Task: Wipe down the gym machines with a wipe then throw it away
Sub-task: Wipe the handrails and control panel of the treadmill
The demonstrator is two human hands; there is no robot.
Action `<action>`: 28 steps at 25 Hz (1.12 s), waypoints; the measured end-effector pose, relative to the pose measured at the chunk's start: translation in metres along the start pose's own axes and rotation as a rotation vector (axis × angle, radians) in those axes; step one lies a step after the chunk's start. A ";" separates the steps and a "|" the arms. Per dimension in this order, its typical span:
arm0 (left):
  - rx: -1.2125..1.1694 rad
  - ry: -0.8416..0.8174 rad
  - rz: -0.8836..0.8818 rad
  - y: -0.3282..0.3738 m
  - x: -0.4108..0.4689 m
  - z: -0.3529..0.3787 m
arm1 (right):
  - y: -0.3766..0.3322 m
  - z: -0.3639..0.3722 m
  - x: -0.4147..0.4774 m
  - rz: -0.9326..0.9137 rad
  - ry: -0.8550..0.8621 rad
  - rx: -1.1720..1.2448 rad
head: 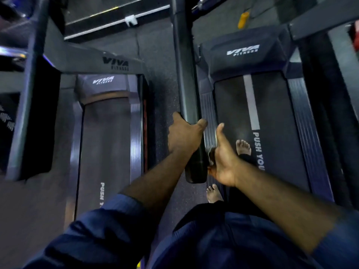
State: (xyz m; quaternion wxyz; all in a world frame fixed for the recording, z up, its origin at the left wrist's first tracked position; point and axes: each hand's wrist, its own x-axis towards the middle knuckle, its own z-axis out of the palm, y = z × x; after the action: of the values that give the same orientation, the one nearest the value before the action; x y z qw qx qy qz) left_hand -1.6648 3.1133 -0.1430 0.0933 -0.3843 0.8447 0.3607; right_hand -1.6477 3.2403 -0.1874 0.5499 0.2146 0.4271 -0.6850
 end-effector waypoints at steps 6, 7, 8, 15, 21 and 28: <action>0.002 -0.041 -0.120 0.031 0.037 -0.014 | -0.083 -0.002 0.037 0.008 -0.009 -0.054; -0.024 -0.062 -0.133 0.042 0.049 -0.020 | -0.077 -0.002 0.032 0.029 -0.052 -0.119; -0.041 -0.072 -0.146 0.053 0.061 -0.023 | -0.077 -0.001 0.032 0.051 -0.080 -0.138; -0.057 0.028 -0.224 0.113 0.132 -0.018 | -0.211 0.003 0.107 0.055 -0.024 -0.038; 0.049 0.096 -0.245 0.147 0.176 -0.009 | -0.253 -0.004 0.127 0.105 -0.076 -0.045; 0.146 0.146 -0.285 0.154 0.178 -0.007 | -0.279 -0.011 0.153 0.119 -0.105 -0.011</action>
State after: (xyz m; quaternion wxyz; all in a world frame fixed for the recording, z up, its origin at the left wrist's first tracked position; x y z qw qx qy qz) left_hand -1.8967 3.0732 -0.1323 0.1097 -0.5174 0.8101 0.2529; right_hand -1.9568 3.1708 -0.2128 0.6122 0.2004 0.3879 -0.6592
